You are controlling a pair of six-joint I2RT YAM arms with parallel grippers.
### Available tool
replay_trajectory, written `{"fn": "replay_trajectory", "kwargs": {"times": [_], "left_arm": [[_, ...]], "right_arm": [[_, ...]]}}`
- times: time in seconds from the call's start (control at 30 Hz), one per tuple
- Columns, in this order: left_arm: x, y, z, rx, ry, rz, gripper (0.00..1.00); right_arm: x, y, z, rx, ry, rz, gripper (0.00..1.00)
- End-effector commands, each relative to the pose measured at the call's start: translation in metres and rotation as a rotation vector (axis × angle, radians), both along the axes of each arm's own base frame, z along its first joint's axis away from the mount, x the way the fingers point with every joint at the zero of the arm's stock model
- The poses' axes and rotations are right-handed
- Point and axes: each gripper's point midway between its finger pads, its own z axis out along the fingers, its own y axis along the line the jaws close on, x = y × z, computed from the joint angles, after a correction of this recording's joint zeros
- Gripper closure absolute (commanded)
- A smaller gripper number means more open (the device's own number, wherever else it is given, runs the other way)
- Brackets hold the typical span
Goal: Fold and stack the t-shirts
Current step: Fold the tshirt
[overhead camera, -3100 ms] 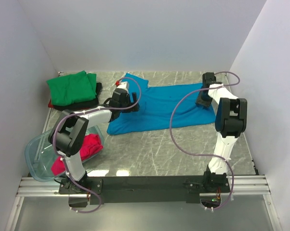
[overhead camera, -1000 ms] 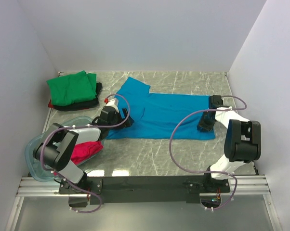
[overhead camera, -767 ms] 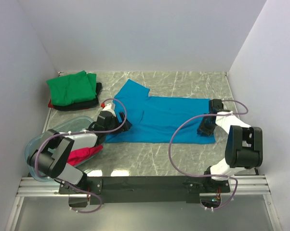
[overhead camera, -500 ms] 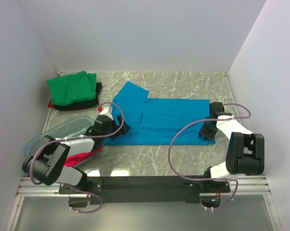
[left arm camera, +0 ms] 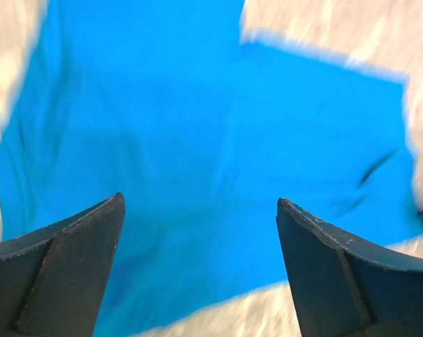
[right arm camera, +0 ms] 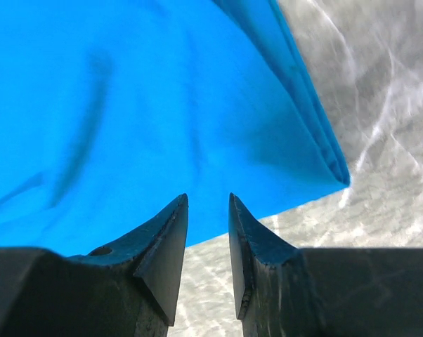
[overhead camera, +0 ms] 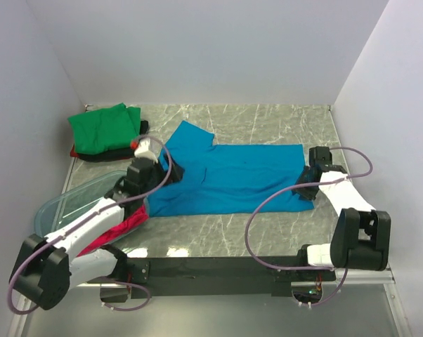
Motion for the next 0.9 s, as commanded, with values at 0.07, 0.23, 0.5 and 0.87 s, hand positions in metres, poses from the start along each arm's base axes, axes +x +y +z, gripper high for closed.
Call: {"fn": "replay_trajectory", "kwargs": {"times": [0.07,0.23,0.5,0.87], "left_arm": [[0.057,0.013,0.069,0.111,-0.150,0.107,0.04],[0.141,-0.005,0.059,0.195,-0.129,0.074,0.07],[0.257,-0.022,0.011,0.325,-0.061,0.042,0.13],[0.329,-0.015,-0.037,0.463,-0.028,0.079,0.18]], "right_arm": [[0.042,0.016,0.062,0.063,-0.231,0.089,0.63],[0.064,0.032,0.090,0.124,-0.369,0.169,0.62],[0.076,0.045,0.104,0.155,-0.450,0.257,0.62],[0.075,0.064,0.119,0.227,-0.516,0.340,0.61]]}}
